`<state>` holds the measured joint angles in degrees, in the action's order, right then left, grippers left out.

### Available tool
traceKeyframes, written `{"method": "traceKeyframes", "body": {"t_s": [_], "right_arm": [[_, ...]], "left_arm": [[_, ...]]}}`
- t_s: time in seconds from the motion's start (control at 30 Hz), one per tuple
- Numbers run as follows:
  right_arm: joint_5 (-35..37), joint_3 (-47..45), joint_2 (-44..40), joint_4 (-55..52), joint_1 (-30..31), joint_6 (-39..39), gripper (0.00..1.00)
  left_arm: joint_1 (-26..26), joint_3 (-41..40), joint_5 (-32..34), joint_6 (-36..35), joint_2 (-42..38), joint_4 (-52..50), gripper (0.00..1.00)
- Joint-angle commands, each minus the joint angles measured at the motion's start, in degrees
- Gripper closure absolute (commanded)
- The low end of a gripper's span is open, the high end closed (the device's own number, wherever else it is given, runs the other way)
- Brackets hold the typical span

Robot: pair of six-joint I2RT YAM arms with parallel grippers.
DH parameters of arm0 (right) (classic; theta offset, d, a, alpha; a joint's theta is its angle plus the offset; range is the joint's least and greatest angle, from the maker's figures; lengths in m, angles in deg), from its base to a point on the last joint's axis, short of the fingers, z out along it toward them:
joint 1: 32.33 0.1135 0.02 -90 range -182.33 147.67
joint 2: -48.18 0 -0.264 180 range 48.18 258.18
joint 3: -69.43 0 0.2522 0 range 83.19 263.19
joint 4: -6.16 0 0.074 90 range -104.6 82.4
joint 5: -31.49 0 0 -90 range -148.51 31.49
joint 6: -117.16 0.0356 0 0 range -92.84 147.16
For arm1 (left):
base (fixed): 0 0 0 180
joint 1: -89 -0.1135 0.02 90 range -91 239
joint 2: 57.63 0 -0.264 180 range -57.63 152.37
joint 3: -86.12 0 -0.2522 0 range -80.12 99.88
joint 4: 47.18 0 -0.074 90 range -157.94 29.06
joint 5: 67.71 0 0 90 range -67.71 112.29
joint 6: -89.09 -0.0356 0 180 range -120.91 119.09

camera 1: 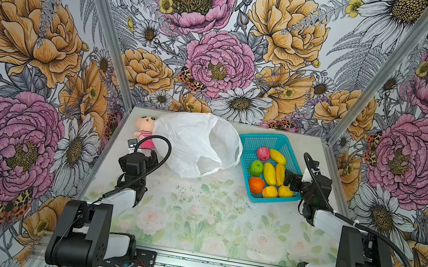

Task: Untie the knot of the plastic bag and take out the fruit
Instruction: Reset both arms

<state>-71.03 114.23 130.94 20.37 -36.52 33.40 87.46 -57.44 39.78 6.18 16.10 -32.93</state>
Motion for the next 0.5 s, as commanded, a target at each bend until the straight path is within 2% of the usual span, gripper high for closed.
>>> {"method": "traceKeyframes", "body": {"t_s": [0.0, 0.1, 0.17, 0.23, 0.3, 0.33, 0.47], "right_arm": [[-8.14, 5.07, 3.87, -6.22, 0.49, -4.61, 0.0], [-3.53, -0.33, 0.66, 1.8, 0.74, -5.27, 0.0], [0.71, -8.09, 0.29, 16.68, 0.55, -4.46, 0.0], [4.39, -10.82, 3.31, 24.99, -0.47, -1.83, 0.0], [7.14, -10.3, 5.96, 26.99, -1.17, 0.47, 0.01], [8.22, -10.11, 4.96, 24.42, -1.14, 0.37, 0.0], [11.93, -10.81, 5.2, 26.06, -0.35, 0.77, 0.0]], "left_arm": [[0.8, 0.18, 1.26, -2.08, 2.1, 7.49, 0.01], [2.05, 1.44, 1.81, -4.16, 4.99, 10.19, 0.01], [2.56, 2.5, 1.16, -5.06, 6.96, 10.81, 0.01], [2.6, 0.12, -0.8, -5.46, 11.82, 20.9, 0.01], [2.48, -0.38, -4.93, -7.07, 14.12, 23.71, 0.01], [2.36, -0.66, -5.11, -7.09, 14.52, 24.79, 0.01], [2.53, -1.41, -4.97, -7.09, 15.04, 26.31, 0.01]]}}
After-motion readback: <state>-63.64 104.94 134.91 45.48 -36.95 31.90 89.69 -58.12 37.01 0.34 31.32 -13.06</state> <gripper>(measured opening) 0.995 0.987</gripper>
